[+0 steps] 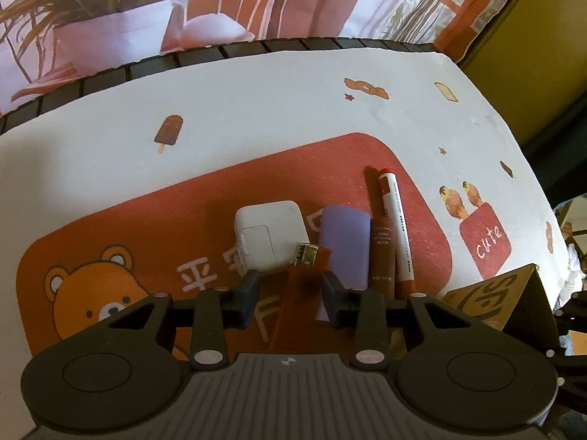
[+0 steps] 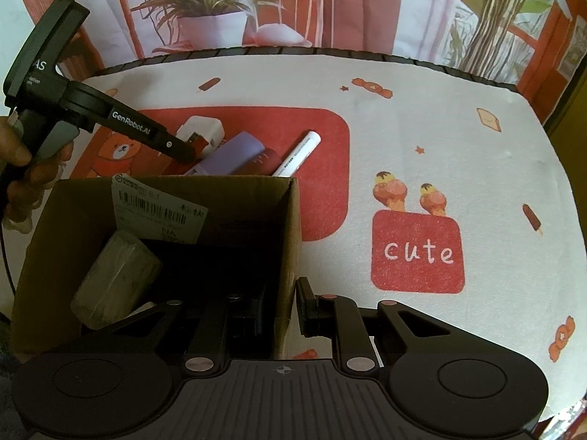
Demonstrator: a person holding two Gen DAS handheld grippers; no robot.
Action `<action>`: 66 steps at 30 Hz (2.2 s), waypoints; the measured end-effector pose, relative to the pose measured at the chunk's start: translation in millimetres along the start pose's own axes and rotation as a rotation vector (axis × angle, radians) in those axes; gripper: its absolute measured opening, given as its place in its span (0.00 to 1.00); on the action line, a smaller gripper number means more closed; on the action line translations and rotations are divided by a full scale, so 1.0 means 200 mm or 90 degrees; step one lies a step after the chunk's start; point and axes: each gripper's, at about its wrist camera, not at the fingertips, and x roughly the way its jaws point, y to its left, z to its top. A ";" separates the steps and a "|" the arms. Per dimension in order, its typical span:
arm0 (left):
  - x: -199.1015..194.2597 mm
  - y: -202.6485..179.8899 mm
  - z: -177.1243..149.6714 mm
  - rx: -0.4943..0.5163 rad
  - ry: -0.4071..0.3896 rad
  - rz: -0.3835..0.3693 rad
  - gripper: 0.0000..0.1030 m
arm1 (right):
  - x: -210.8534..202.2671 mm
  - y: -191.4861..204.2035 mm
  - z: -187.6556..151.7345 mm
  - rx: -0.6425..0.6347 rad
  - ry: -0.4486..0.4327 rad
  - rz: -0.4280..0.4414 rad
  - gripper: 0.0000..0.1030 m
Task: Organize rigid objects
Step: 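Close the left tool fingers on the red lighter, then lift the red lighter with the left tool and carry it over the box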
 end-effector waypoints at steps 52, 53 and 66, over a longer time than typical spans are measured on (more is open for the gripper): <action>-0.57 0.14 -0.41 -0.246 -0.198 0.167 0.11 | 0.01 0.00 0.00 0.007 -0.004 -0.010 0.11; -0.58 0.13 -0.42 -0.247 -0.204 0.167 0.10 | 0.01 0.00 -0.01 0.007 -0.005 -0.011 0.11; -0.77 -0.01 -0.46 -0.240 -0.265 0.137 0.10 | 0.01 0.01 -0.02 0.003 -0.014 -0.019 0.11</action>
